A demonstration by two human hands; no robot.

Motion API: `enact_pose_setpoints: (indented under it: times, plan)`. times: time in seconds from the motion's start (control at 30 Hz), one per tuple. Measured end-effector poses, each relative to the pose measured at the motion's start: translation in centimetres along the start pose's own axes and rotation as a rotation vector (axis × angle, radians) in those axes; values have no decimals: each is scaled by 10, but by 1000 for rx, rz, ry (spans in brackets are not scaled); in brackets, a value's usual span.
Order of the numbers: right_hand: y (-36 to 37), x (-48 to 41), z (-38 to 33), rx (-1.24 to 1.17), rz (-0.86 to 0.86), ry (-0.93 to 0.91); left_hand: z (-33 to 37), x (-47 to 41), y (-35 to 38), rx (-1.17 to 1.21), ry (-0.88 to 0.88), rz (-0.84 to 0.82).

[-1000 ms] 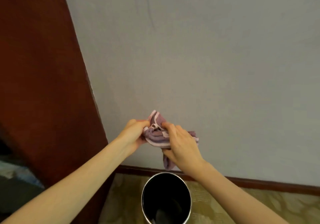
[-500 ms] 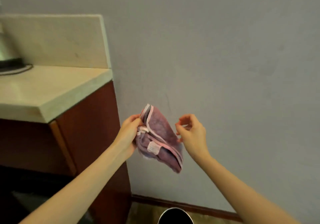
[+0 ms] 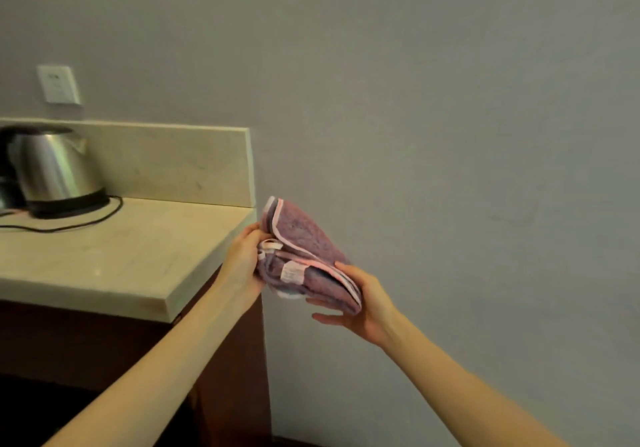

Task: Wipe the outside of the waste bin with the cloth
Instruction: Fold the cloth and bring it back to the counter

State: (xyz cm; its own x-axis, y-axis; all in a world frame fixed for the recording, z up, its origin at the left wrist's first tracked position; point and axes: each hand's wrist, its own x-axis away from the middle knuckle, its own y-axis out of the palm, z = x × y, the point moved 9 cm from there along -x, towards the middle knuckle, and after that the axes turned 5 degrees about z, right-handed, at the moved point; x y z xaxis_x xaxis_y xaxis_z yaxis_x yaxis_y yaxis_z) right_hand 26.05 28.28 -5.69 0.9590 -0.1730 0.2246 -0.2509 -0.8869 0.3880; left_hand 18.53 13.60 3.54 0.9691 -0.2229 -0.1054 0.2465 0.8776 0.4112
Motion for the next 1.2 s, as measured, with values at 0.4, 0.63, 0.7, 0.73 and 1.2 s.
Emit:
enact_pose_setpoints:
  times: [0.4,0.63,0.7,0.73,1.2]
  plan:
    - [51,-62,-35,-36,231,-111,38,-43,-77,-324,101,424]
    - [131,-119,-66,0,93,-136,82,-115,-113,-476,38,148]
    - [147,-135,-71,12,83,-165,89,-140,-127,-596,69,199]
    - [154,-144,-73,22,80,-177,95,-154,-137,-684,91,240]
    - [189,-198,-46,648,-72,-237,70,-225,-192,-1131,149,380]
